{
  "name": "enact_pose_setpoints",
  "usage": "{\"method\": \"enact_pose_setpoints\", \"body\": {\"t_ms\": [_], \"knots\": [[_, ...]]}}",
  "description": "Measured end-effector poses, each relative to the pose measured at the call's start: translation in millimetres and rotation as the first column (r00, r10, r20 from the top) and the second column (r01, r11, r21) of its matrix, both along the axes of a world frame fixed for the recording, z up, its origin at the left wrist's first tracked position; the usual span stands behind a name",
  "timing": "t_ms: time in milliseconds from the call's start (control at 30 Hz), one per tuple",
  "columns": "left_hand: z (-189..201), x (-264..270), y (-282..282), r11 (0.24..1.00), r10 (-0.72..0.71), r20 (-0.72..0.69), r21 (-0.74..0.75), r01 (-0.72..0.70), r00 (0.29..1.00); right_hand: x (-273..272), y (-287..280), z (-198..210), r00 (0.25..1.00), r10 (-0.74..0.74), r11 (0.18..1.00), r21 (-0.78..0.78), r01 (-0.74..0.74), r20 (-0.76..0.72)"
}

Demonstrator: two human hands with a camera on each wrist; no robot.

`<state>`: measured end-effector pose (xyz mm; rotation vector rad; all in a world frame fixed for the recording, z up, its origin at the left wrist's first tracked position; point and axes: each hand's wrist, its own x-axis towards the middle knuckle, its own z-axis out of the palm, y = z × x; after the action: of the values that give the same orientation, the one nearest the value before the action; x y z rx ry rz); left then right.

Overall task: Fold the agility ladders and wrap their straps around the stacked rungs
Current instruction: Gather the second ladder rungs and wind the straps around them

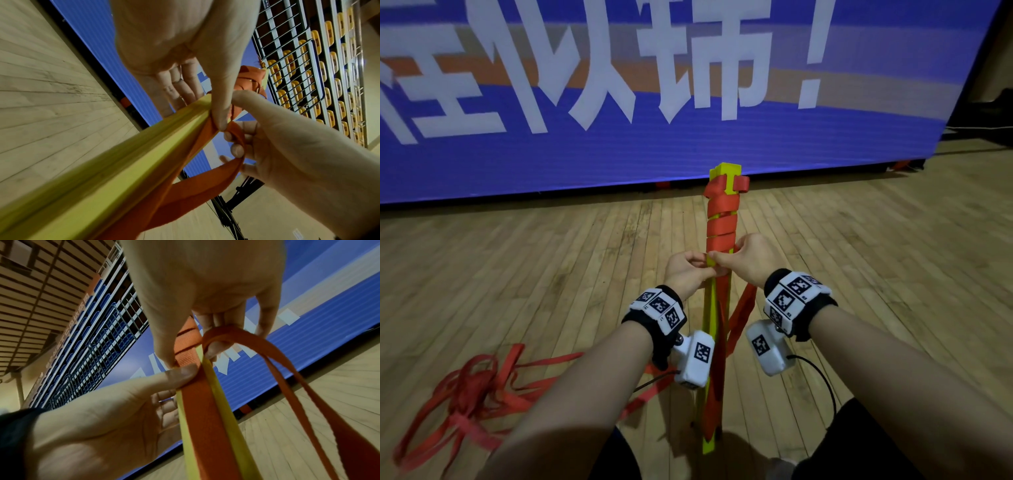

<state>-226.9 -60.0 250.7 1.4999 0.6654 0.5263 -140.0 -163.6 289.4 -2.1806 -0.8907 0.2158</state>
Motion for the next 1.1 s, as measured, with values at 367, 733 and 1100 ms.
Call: {"method": "enact_pose_setpoints", "body": {"t_ms": [367, 733, 1100], "knots": [[3.5, -11.4, 12.5, 0.913, -0.363, 0.042, -0.185, 0.364, 0.931, 24.3, -11.9, 2.0, 0.973, 0.136, 0.986, 0.120, -0.114, -0.186], [6.5, -16.2, 10.9, 0.916, -0.351, 0.057, -0.184, 0.356, 0.934, 28.3, -8.6, -3.1, 0.916, 0.247, 0.955, 0.238, -0.175, -0.315], [6.4, -15.4, 2.9, 0.989, -0.132, 0.005, -0.071, 0.132, 0.991, 25.5, -7.7, -7.8, 0.938, 0.306, 0.949, 0.133, -0.287, -0.160]]}}
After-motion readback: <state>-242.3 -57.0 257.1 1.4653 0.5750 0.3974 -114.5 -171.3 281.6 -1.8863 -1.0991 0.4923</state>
